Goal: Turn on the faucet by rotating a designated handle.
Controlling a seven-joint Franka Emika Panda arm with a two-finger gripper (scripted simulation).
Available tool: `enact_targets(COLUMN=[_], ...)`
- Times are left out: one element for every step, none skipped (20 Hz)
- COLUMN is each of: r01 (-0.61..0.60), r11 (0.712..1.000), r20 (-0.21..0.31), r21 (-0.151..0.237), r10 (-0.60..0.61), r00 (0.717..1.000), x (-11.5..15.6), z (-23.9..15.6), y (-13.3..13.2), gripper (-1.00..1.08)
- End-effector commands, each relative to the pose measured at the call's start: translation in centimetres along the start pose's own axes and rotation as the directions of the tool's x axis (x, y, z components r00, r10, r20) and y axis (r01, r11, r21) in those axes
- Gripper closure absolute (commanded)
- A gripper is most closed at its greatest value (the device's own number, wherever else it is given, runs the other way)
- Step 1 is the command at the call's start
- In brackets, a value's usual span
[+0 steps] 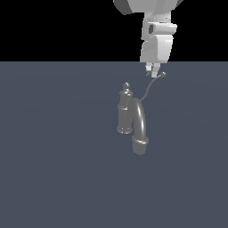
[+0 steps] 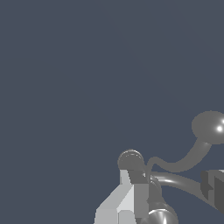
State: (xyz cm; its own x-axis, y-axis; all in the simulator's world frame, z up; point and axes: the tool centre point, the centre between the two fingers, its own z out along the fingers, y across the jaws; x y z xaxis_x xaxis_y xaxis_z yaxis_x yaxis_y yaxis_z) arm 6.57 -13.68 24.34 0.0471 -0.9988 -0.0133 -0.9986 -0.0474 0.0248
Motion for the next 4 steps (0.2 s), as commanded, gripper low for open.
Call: enact_targets(r01=[-0.020, -0.021, -0.022, -0.022], r11=[0.999, 0.999, 0.999, 0.999], r20=[-0.012, -0.012, -0.013, -0.013], r21=[0.025, 0.025, 0.025, 0.025], r10=[0.020, 0.021, 0.023, 0.023], r00=[1.000, 1.000, 1.000, 1.000], x=[1.93, 2.02, 2.10, 2.10], z=[0.09, 0.09, 0.09, 0.09], y=[-1.32, -1.56, -1.80, -1.80], gripper=[1.08, 1.08, 1.08, 1.08])
